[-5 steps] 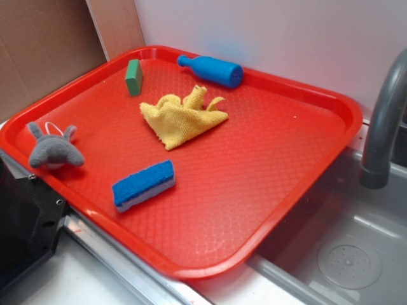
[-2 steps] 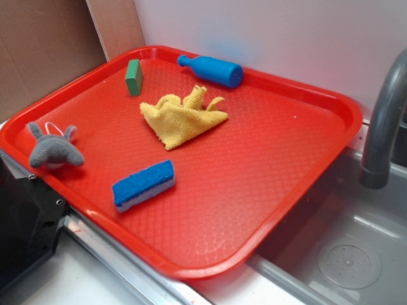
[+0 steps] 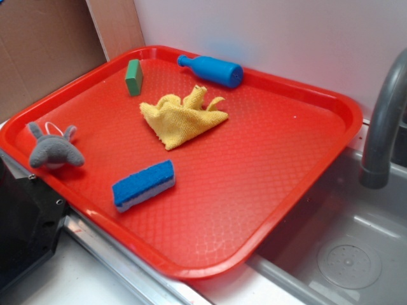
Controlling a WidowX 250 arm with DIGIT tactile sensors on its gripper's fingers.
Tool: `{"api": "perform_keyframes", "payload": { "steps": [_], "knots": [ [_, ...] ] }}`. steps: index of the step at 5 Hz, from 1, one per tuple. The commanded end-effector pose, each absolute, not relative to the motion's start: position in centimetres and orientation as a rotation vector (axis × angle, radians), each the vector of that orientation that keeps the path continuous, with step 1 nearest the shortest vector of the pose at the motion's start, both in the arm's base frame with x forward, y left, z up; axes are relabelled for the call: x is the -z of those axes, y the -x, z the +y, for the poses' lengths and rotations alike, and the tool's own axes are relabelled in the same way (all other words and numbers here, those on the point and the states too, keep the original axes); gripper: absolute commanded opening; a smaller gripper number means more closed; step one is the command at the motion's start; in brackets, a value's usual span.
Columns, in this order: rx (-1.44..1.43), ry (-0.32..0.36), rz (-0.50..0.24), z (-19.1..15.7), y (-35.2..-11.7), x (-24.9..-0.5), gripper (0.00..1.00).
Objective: Grab the green block.
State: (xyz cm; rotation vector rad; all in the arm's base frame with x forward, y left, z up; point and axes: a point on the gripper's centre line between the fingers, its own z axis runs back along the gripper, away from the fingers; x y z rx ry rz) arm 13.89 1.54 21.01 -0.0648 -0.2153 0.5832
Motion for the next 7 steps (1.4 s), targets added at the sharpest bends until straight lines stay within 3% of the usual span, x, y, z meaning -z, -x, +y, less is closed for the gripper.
{"api": "perform_keyframes", "payload": {
  "steps": [1, 3, 6, 7],
  "knots": [
    [-0.872, -0.075, -0.372, 6.5, -18.7, -16.5, 1.00],
    [-0.946, -0.166, -0.439, 10.0, -23.9, -12.4, 1.00],
    [-0.940, -0.189, -0.357, 14.2, -29.5, -4.9, 1.00],
    [-0.966, -0.177, -0.344, 13.9, -29.6, -3.4, 0.00]
  ]
}}
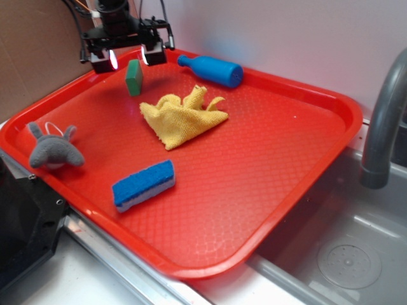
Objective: Grab the green block.
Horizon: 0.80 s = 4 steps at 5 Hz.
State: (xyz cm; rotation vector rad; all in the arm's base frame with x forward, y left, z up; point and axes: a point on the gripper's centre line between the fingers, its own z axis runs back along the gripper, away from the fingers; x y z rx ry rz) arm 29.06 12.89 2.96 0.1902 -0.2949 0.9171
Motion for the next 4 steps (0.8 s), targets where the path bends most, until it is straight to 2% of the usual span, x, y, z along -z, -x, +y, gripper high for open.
{"api": "perform_keyframes", "payload": {
  "steps": [1, 2, 3, 4],
  "knots": [
    [-0.997, -0.198, -0.312, 14.0, -29.4, -4.0, 0.00],
    [-0.993, -0.236, -0.315, 13.9, -29.5, -5.0, 0.00],
    [-0.899, -0.241, -0.342, 12.5, -29.4, -8.2, 0.00],
    [-0.692, -0.141, -0.281, 9.6, -29.0, -11.8, 0.00]
  ]
}}
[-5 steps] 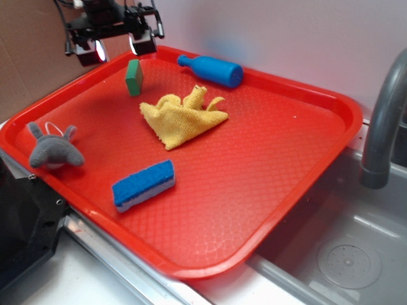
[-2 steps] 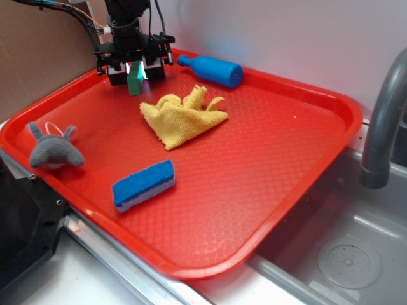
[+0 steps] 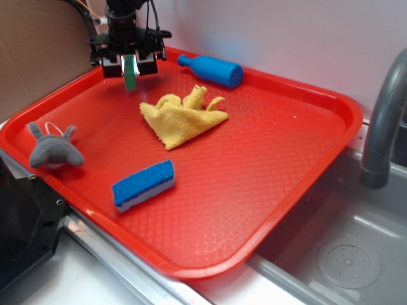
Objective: Grab the green block.
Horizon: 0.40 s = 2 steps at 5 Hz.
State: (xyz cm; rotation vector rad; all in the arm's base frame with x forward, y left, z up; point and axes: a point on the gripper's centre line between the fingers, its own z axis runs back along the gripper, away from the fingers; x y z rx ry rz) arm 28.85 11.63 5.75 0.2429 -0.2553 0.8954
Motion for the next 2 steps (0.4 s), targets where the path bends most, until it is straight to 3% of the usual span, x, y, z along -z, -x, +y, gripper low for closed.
{"api": "perform_keyframes", "payload": {
  "steps": [1, 2],
  "knots": [
    [-0.498, -0.085, -0.246, 6.0, -27.6, -13.8, 0.00],
    [-0.291, -0.034, -0.207, 2.9, -25.3, -15.5, 0.00]
  ]
}}
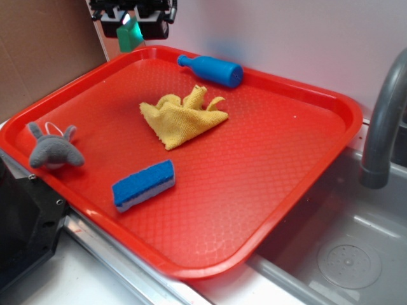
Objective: Grab the green block.
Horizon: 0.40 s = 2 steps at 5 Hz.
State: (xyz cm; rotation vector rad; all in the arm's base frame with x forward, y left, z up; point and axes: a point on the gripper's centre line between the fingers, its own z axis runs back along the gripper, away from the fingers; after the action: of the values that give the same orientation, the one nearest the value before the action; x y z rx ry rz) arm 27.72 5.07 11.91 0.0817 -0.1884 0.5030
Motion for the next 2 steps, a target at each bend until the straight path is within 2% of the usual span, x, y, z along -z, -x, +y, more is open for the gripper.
{"api": "perform_keyframes", "payload": {
  "steps": [1, 2],
  "knots": [
    [-0.126, -0.008, -0.188, 0.5, -22.4, -17.0, 0.00],
    [-0.029, 0.035, -0.196, -1.0, -19.6, -18.1, 0.00]
  ]
}}
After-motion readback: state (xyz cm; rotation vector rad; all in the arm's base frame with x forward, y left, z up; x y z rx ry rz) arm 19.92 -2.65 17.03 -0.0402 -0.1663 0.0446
